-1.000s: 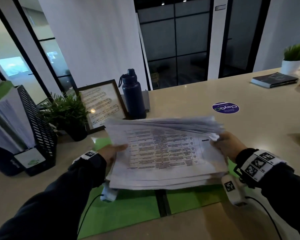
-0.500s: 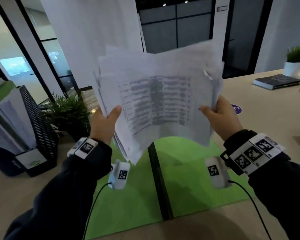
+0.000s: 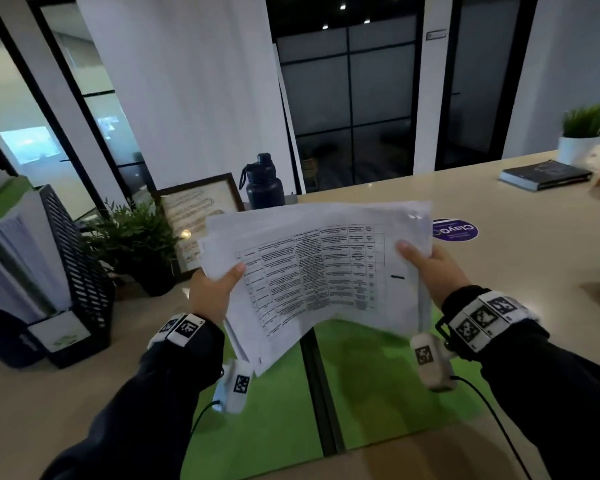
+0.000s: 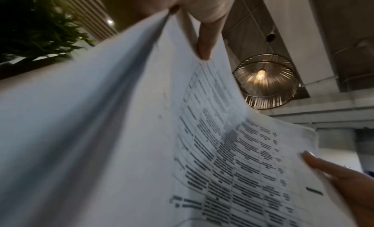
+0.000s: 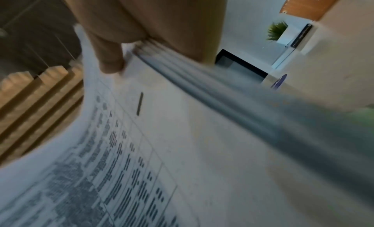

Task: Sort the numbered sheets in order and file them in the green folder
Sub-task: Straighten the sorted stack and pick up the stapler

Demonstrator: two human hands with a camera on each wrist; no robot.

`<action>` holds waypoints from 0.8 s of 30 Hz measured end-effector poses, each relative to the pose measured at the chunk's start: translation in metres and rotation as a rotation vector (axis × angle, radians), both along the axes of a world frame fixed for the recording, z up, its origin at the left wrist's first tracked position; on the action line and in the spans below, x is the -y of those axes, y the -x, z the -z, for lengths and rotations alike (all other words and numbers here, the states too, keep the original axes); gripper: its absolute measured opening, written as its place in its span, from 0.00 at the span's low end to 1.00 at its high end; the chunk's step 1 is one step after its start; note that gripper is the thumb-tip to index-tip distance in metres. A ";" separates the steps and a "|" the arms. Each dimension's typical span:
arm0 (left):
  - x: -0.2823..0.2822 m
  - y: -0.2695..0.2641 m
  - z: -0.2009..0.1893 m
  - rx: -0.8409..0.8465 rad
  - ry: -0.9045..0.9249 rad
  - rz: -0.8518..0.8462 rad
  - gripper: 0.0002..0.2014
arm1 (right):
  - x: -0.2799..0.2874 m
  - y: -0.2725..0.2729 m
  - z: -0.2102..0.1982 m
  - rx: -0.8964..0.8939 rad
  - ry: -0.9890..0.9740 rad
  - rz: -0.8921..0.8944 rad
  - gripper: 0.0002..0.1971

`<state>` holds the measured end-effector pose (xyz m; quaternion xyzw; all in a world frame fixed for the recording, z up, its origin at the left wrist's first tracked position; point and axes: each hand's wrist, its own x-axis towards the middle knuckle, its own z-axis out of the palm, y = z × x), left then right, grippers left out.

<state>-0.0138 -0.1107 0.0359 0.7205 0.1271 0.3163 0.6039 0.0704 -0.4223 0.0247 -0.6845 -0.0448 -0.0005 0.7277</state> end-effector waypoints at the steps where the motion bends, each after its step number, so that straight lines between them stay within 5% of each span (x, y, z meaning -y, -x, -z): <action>1: 0.003 0.000 -0.005 0.047 0.000 -0.020 0.16 | -0.001 0.000 -0.005 0.020 -0.032 0.022 0.16; 7: -0.003 -0.001 -0.036 0.258 -0.133 0.080 0.18 | 0.003 0.000 -0.026 0.253 -0.116 0.027 0.14; 17: -0.014 -0.003 -0.043 0.151 -0.804 0.021 0.28 | -0.004 -0.003 -0.042 0.657 0.565 0.211 0.26; 24: -0.019 -0.002 -0.052 0.132 -0.974 -0.052 0.13 | -0.012 -0.014 -0.052 0.655 0.996 0.247 0.26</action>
